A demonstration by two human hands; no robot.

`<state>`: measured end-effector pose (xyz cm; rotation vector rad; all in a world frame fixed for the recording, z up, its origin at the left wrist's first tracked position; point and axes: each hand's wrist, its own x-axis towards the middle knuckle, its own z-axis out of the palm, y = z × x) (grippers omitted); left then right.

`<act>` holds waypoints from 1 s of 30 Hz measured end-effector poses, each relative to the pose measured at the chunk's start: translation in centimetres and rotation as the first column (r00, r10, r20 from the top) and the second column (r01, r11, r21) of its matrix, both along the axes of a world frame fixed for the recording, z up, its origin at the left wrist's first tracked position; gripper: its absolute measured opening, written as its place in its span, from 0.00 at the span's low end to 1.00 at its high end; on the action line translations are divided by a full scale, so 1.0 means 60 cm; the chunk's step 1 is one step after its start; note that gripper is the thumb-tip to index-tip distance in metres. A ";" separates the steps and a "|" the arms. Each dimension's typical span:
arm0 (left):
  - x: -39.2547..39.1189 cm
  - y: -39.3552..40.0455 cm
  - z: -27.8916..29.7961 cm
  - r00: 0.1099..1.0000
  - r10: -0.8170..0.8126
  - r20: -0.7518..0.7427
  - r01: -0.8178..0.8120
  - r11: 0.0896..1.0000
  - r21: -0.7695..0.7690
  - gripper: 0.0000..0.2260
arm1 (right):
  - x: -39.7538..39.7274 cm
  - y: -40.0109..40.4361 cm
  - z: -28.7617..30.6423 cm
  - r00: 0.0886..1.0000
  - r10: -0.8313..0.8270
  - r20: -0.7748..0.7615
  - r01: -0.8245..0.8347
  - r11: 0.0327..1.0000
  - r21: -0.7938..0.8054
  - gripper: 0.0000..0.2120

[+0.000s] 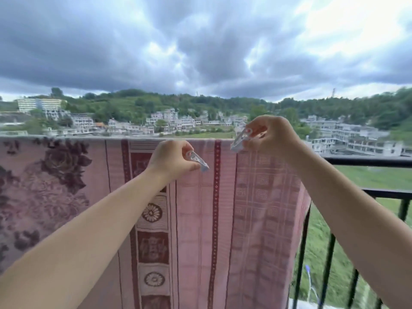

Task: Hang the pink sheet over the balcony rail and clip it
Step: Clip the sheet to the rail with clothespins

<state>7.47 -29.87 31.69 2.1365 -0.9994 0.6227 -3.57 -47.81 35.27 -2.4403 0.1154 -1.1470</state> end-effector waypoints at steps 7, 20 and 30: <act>0.116 -0.014 0.055 0.994 -0.061 0.091 0.065 0.997 -0.040 0.13 | 0.125 -0.025 0.070 0.989 -0.049 -0.136 0.030 0.991 -0.134 0.14; 0.254 -0.081 0.110 0.915 -0.404 0.001 0.403 0.912 -0.074 0.09 | 0.200 -0.058 0.140 0.856 -0.100 -0.508 0.032 0.989 -0.142 0.04; 0.293 -0.095 0.123 0.828 -0.558 -0.055 0.550 0.828 -0.108 0.09 | 0.213 -0.050 0.153 0.787 -0.188 -0.587 0.118 0.981 -0.156 0.09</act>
